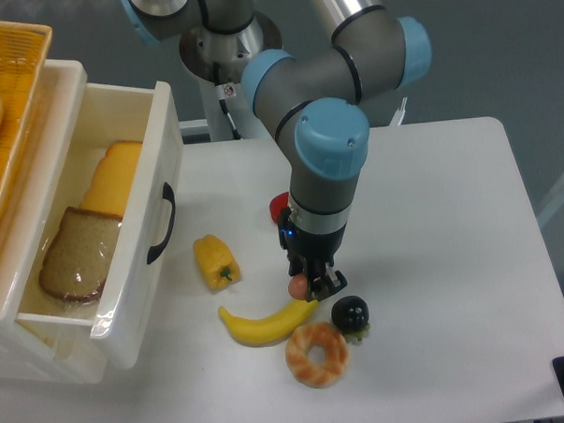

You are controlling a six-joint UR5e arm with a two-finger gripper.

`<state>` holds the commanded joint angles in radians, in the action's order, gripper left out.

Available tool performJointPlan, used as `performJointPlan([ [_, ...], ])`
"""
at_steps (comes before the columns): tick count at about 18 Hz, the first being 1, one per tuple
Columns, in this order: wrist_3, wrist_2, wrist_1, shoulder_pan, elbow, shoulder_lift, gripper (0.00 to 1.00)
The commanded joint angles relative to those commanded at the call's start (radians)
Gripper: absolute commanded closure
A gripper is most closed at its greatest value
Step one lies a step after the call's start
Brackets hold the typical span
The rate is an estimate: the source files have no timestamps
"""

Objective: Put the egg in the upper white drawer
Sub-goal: 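Close the gripper on the small brown egg beside the banana, then lift the egg and carry it over the open white drawer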

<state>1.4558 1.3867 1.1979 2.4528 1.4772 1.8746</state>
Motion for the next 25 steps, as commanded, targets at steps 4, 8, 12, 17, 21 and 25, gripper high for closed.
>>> performJointPlan([
  [4,-0.002,-0.006,0.064,-0.003,0.002,-0.067,0.86],
  [8,-0.002,-0.037,0.106,-0.034,0.017,-0.129,0.86],
  [12,-0.002,-0.113,0.115,-0.058,0.032,-0.179,0.86],
  [17,0.000,-0.115,0.167,-0.095,0.043,-0.233,0.86],
  [21,0.000,-0.144,0.184,-0.109,0.067,-0.296,0.86],
  [25,0.003,-0.150,0.195,-0.147,0.086,-0.324,0.86],
])
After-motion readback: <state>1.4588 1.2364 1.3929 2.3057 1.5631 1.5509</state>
